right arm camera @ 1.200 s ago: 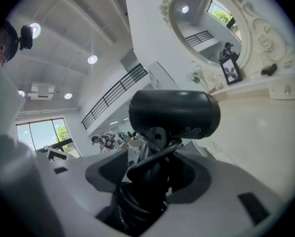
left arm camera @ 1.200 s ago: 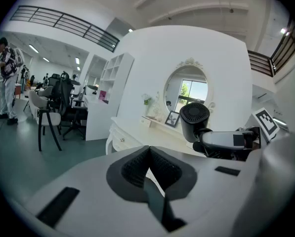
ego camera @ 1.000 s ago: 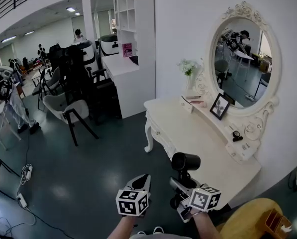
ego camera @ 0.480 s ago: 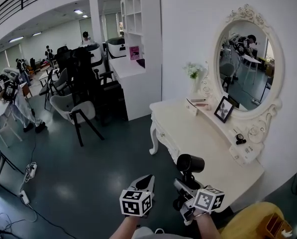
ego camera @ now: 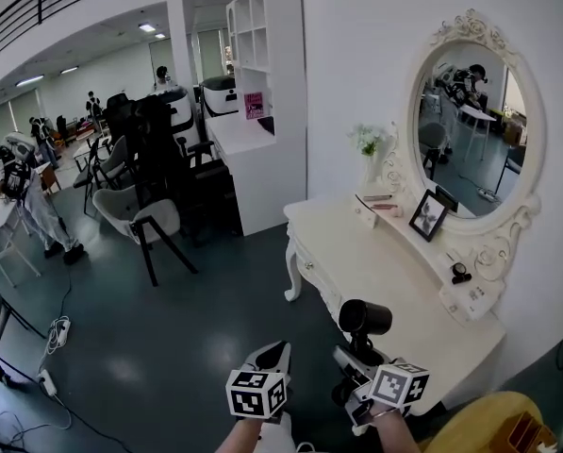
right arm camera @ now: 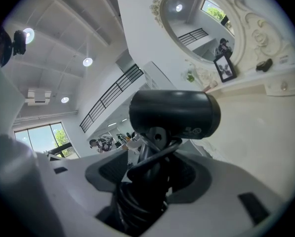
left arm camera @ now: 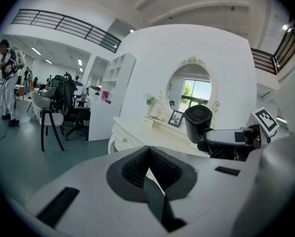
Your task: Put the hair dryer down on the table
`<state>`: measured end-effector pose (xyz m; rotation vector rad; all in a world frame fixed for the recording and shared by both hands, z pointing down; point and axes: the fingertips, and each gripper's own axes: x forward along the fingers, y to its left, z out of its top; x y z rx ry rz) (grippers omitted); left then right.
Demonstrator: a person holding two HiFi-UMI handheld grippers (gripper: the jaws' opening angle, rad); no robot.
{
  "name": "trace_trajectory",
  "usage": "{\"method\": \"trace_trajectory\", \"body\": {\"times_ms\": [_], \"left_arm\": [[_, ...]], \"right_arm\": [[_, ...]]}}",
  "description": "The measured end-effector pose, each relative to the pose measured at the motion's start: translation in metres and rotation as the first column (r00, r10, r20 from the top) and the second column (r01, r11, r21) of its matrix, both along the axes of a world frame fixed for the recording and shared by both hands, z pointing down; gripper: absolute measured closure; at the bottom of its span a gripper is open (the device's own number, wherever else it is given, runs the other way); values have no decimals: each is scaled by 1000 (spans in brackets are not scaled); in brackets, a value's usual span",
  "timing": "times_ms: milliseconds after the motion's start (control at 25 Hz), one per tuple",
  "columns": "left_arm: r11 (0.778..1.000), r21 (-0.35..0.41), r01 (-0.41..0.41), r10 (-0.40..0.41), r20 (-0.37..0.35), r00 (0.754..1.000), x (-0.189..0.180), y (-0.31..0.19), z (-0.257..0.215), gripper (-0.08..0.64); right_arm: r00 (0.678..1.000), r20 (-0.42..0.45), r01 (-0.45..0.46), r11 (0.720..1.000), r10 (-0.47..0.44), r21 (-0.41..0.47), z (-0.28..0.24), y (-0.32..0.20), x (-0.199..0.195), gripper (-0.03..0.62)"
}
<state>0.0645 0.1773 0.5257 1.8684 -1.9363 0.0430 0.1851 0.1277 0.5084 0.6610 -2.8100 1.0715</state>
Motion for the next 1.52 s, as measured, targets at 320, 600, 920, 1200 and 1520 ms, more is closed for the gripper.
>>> {"method": "trace_trajectory", "body": {"times_ms": [320,600,920,1200,1520], "left_arm": [[1000,18,-24,24,-17,1000,-47,-64,7,560],[996,30,-81,82,-20,996,-106,-147,6,560],[978,16,-208,208,-24,978,-149,-222,6,560],[960,3,-278,278,-33,960,-173,-257,13,560],[948,-8,-320,319,-56,946,-184,-302,22,560]], "right_arm": [[999,-11,-51,999,51,-7,8,-60,-38,339],[993,-12,-121,993,121,2,4,-134,-93,338],[976,-27,-216,976,216,-16,3,-198,-141,339],[959,-54,-280,959,277,-38,12,-230,-167,338],[949,-104,-302,953,297,-34,19,-272,-182,338]]}}
